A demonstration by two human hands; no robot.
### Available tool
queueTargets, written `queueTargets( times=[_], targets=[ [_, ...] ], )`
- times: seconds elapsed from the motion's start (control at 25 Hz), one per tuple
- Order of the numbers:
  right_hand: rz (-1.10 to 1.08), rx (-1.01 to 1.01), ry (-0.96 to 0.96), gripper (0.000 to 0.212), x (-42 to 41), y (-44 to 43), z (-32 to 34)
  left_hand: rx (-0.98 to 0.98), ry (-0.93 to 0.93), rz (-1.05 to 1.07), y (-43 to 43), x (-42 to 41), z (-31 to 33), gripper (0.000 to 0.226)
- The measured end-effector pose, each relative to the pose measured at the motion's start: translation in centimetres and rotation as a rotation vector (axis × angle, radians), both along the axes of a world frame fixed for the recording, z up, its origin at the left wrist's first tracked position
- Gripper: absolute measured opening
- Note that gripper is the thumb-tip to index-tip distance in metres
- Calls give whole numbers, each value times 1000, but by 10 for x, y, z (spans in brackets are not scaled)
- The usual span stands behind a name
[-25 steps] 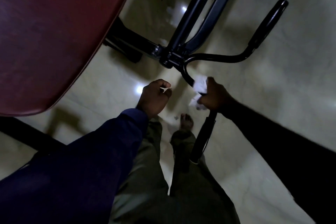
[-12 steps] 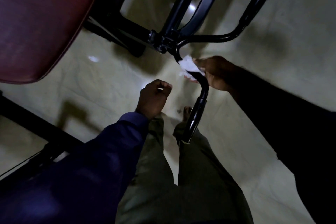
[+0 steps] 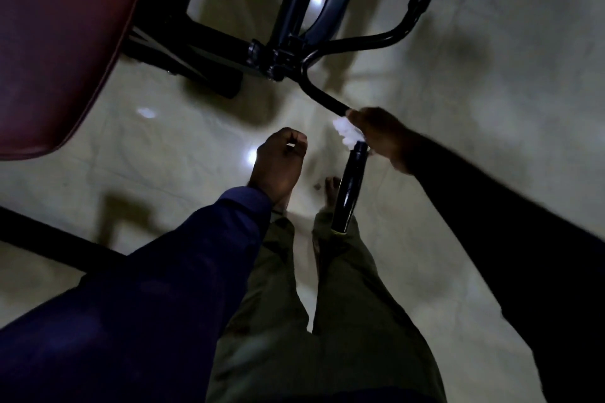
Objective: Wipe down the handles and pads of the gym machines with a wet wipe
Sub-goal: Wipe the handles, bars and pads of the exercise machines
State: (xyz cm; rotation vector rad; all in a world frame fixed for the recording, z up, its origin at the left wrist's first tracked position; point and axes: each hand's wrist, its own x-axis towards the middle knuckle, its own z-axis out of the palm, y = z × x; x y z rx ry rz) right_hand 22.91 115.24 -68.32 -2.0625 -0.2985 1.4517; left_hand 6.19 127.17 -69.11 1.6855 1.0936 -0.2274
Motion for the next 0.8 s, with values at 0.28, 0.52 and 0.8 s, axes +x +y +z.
queueTargets(
  times=[0.28,0.52,0.8],
  targets=[
    [-569,170,-60,57,-96,-54,-21,37,-69,-183,16,28,3,24],
    [-587,183,-9,52,-99,-37,0,10,-16,-218,5,19,1,32],
    [-727,17,277,34,-104,-40,-8,-47,16,-240,-3,7,1,40]
  ],
)
